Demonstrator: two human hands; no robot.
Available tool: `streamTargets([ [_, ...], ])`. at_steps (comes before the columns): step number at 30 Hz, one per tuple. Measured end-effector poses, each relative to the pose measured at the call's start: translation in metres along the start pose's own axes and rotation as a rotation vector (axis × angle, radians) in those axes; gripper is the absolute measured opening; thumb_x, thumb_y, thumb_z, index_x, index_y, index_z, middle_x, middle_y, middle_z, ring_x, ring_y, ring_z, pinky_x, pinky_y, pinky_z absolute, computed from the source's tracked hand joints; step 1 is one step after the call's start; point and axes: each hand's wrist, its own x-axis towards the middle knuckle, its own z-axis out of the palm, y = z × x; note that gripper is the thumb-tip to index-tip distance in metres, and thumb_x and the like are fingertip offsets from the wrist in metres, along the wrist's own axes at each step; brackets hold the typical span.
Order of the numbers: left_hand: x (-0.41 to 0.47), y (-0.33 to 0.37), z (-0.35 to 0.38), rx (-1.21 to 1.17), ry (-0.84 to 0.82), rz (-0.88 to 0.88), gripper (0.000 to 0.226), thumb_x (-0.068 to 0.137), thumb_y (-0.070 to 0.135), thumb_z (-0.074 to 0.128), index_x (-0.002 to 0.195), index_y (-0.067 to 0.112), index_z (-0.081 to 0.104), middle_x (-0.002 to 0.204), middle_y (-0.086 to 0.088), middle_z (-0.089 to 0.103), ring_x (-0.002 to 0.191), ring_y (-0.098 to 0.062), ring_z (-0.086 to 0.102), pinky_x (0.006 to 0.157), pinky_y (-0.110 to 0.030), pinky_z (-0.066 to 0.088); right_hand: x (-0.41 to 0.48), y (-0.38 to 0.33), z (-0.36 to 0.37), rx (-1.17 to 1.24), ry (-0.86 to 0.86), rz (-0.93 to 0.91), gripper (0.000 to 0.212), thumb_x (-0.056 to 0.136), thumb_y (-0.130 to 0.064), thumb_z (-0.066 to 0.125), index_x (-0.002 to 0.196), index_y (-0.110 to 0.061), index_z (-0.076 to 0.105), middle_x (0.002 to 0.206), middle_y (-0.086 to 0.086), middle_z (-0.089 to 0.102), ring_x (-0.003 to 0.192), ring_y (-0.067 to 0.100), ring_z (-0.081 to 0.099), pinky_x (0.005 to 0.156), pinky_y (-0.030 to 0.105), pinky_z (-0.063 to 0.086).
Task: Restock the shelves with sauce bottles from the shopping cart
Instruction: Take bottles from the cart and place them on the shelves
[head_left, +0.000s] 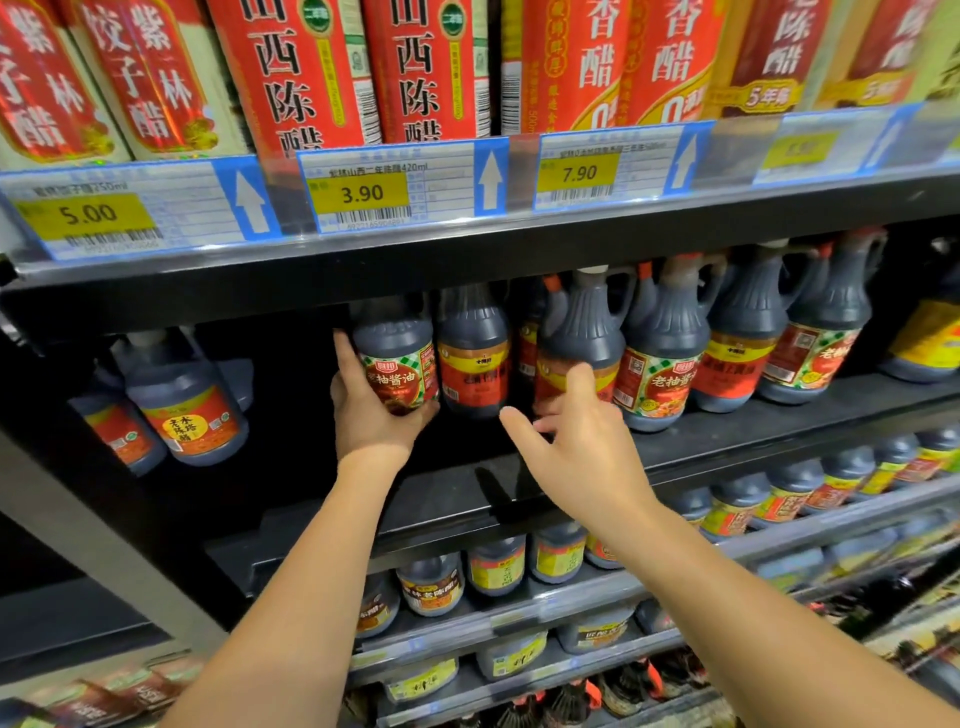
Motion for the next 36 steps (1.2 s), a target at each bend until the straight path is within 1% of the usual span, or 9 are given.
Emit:
streamTargets([
  [2, -0.016, 0.004, -0.003, -0.007, 0.066, 0.025, 0.125, 0.068, 0.026, 0.089, 0.153, 0.041, -0.001, 0.156, -0.009, 0.022, 0.138, -0.028, 0.036, 0.104, -0.044, 0.041, -0.008, 0.007, -0.016, 0.044, 0.015, -0.018, 0.057, 0.086, -0.051, 0.063, 0.124, -0.019, 0.036, 0.096, -0.006, 0.065, 0.085, 0.006, 0.066, 0.070, 0.032, 0.055],
  [6, -0.056, 0.019, -0.006, -0.071, 0.147, 0.162, 0.108, 0.069, 0.033, 0.086, 0.151, 0.035, 0.016, 0.143, -0.004, 0.036, 0.121, -0.009, 0.043, 0.092, -0.021, 0.041, -0.023, 0.033, -0.052, 0.072, 0.121, -0.014, 0.052, 0.083, -0.046, 0.066, 0.127, -0.027, 0.044, 0.092, -0.013, 0.066, 0.084, -0.002, 0.063, 0.071, 0.031, 0.055],
  [9, -0.087, 0.040, 0.003, -0.119, 0.073, 0.237, 0.092, 0.072, 0.041, 0.082, 0.146, 0.029, 0.029, 0.133, 0.005, 0.041, 0.119, -0.009, 0.045, 0.096, -0.028, 0.044, -0.037, 0.057, -0.076, 0.055, 0.195, 0.015, 0.047, 0.082, -0.046, 0.063, 0.121, -0.028, 0.046, 0.089, -0.014, 0.067, 0.082, -0.003, 0.063, 0.066, 0.023, 0.052],
  [17, -0.170, 0.094, 0.098, -0.243, -0.320, 0.407, 0.084, 0.078, 0.036, 0.079, 0.145, 0.031, 0.030, 0.125, 0.009, 0.046, 0.119, -0.009, 0.049, 0.091, -0.023, 0.044, -0.095, 0.151, -0.140, -0.021, 0.310, 0.228, 0.045, 0.086, -0.045, 0.063, 0.122, -0.026, 0.046, 0.090, -0.015, 0.065, 0.080, 0.000, 0.063, 0.065, 0.032, 0.053],
  [19, -0.191, 0.106, 0.129, -0.248, -0.432, 0.417, 0.082, 0.078, 0.041, 0.076, 0.145, 0.033, 0.030, 0.124, 0.012, 0.046, 0.118, -0.006, 0.049, 0.087, -0.017, 0.042, -0.117, 0.179, -0.158, -0.065, 0.344, 0.294, 0.045, 0.087, -0.045, 0.064, 0.123, -0.026, 0.046, 0.088, -0.018, 0.065, 0.079, -0.001, 0.063, 0.062, 0.028, 0.051],
  [22, -0.224, 0.122, 0.180, -0.226, -0.587, 0.447, 0.078, 0.078, 0.049, 0.069, 0.144, 0.032, 0.032, 0.123, 0.013, 0.045, 0.119, -0.006, 0.049, 0.091, -0.027, 0.046, -0.155, 0.223, -0.189, -0.137, 0.388, 0.440, 0.045, 0.087, -0.041, 0.067, 0.123, -0.025, 0.046, 0.084, -0.018, 0.064, 0.076, -0.003, 0.061, 0.058, 0.016, 0.045],
  [28, -0.303, 0.142, 0.290, -0.087, -0.888, 0.493, 0.078, 0.076, 0.048, 0.071, 0.140, 0.033, 0.030, 0.126, 0.006, 0.047, 0.118, -0.014, 0.050, 0.096, -0.030, 0.043, -0.246, 0.317, -0.246, -0.225, 0.446, 0.835, 0.042, 0.085, -0.034, 0.071, 0.117, -0.015, 0.052, 0.084, -0.003, 0.065, 0.076, 0.023, 0.064, 0.066, 0.036, 0.049],
  [32, -0.355, 0.139, 0.357, 0.036, -1.063, 0.487, 0.084, 0.077, 0.029, 0.081, 0.145, 0.010, 0.036, 0.129, -0.010, 0.051, 0.116, -0.025, 0.053, 0.101, -0.039, 0.045, -0.302, 0.374, -0.269, -0.218, 0.459, 1.039, 0.036, 0.084, -0.025, 0.074, 0.109, -0.007, 0.055, 0.086, 0.007, 0.064, 0.085, 0.031, 0.064, 0.062, 0.029, 0.029],
  [36, -0.396, 0.129, 0.413, 0.200, -1.208, 0.490, 0.080, 0.078, 0.034, 0.077, 0.144, 0.014, 0.036, 0.130, -0.005, 0.049, 0.119, -0.023, 0.052, 0.099, -0.037, 0.046, -0.343, 0.432, -0.274, -0.177, 0.384, 1.167, 0.031, 0.086, -0.024, 0.071, 0.102, -0.008, 0.051, 0.086, 0.007, 0.057, 0.086, 0.034, 0.062, 0.061, 0.028, 0.025],
])
